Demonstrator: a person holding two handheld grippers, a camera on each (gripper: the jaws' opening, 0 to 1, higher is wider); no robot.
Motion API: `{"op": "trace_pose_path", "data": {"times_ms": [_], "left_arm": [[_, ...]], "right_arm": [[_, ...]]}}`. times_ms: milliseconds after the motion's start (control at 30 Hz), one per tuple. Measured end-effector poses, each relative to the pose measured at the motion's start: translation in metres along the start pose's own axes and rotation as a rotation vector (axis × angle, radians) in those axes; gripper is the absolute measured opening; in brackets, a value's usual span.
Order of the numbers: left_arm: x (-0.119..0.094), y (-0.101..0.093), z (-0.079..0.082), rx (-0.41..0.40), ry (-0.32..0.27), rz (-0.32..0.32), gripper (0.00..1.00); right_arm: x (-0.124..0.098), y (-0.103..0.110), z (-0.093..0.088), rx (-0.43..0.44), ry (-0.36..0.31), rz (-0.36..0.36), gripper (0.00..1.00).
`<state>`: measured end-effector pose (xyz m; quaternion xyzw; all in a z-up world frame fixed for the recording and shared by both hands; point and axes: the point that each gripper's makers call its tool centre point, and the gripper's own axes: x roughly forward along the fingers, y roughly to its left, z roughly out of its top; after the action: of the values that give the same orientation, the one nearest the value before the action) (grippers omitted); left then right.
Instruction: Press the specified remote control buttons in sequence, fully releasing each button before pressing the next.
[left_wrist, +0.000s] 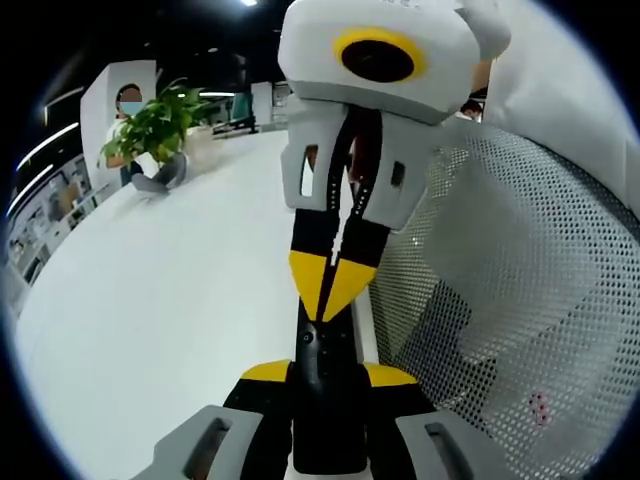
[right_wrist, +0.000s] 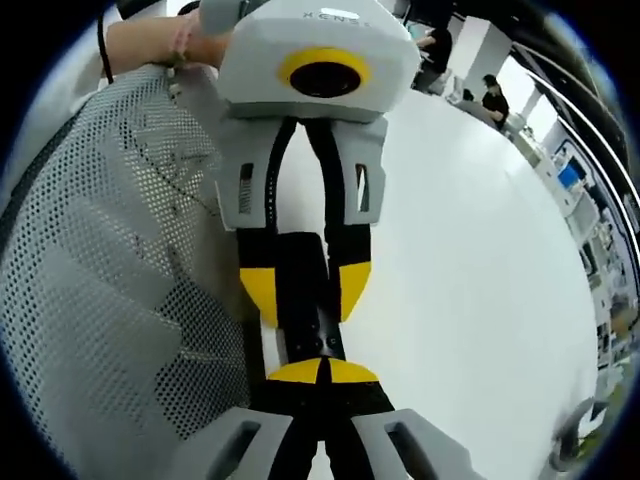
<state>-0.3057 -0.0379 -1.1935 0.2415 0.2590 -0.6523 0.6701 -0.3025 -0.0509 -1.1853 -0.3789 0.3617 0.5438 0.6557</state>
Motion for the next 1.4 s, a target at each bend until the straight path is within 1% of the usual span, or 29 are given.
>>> {"op": "trace_pose_path", "data": {"times_ms": [100,133,167,233,267,333,367,400,433,600,700,767,833,867,967,1133,1233,1267,1367,1400], "left_arm": [[0.0,0.0,0.0,-0.002,0.0,0.0,0.25],[0.0,0.0,0.0,-0.002,0.0,0.0,0.25],[0.0,0.0,0.0,-0.003,-0.001,0.0,0.25],[0.0,0.0,0.0,-0.003,-0.001,0.0,0.25],[0.0,0.0,0.0,-0.003,0.0,0.0,0.25],[-0.001,0.0,0.0,-0.002,0.0,0.0,0.25],[-0.001,0.0,0.0,-0.001,0.0,-0.001,0.25],[-0.001,0.0,0.0,-0.001,0.001,-0.001,0.25],[-0.001,0.0,0.0,-0.002,0.001,-0.001,0.25],[0.0,0.0,0.0,-0.001,0.001,-0.002,0.25],[0.0,0.0,0.0,-0.001,0.001,-0.003,0.25],[0.0,-0.001,0.0,0.0,0.003,-0.005,0.25],[0.0,0.0,0.0,0.0,0.003,-0.006,0.25],[0.0,0.0,0.0,0.0,0.001,-0.006,0.25],[0.0,0.0,0.0,-0.001,0.002,-0.005,0.25],[0.0,-0.001,0.0,0.001,0.002,-0.005,0.25],[0.0,-0.001,0.0,0.0,-0.002,-0.004,0.25],[0.0,-0.001,0.0,0.0,-0.002,-0.004,0.25],[0.0,-0.001,0.0,0.003,-0.002,-0.005,0.25],[0.0,-0.001,0.0,0.006,-0.002,-0.006,0.25]], "right_arm": [[-0.003,0.001,0.001,0.045,-0.03,0.019,0.0],[-0.003,0.003,0.001,0.039,-0.037,0.031,0.0],[-0.003,0.011,0.005,0.05,-0.055,0.065,0.0],[-0.004,0.017,0.008,0.034,-0.063,0.067,0.0],[-0.003,0.02,0.008,0.011,-0.058,0.073,0.0],[-0.001,0.02,0.008,-0.037,-0.046,0.059,0.0],[0.001,0.019,0.005,-0.044,-0.025,0.052,0.0],[0.001,0.019,0.008,-0.041,-0.042,0.059,0.0],[0.002,0.017,0.009,-0.02,-0.048,0.049,0.0],[0.003,0.019,0.008,-0.069,-0.018,0.065,0.0],[0.004,0.02,0.01,-0.068,-0.007,0.066,0.0],[0.007,0.024,0.011,-0.069,-0.009,0.089,0.0],[0.006,0.024,0.011,-0.099,0.017,0.082,0.0],[0.007,0.025,0.011,-0.1,0.016,0.076,0.0],[0.006,0.024,0.01,-0.071,-0.006,0.064,0.0],[0.006,0.023,0.011,-0.071,-0.016,0.063,0.0],[0.003,0.022,0.011,-0.033,-0.034,0.088,0.0],[0.002,0.019,0.01,-0.001,-0.034,0.083,0.0],[-0.003,0.009,0.013,0.002,-0.049,0.047,0.0],[-0.003,0.006,0.013,0.007,-0.049,0.046,0.0]]}}
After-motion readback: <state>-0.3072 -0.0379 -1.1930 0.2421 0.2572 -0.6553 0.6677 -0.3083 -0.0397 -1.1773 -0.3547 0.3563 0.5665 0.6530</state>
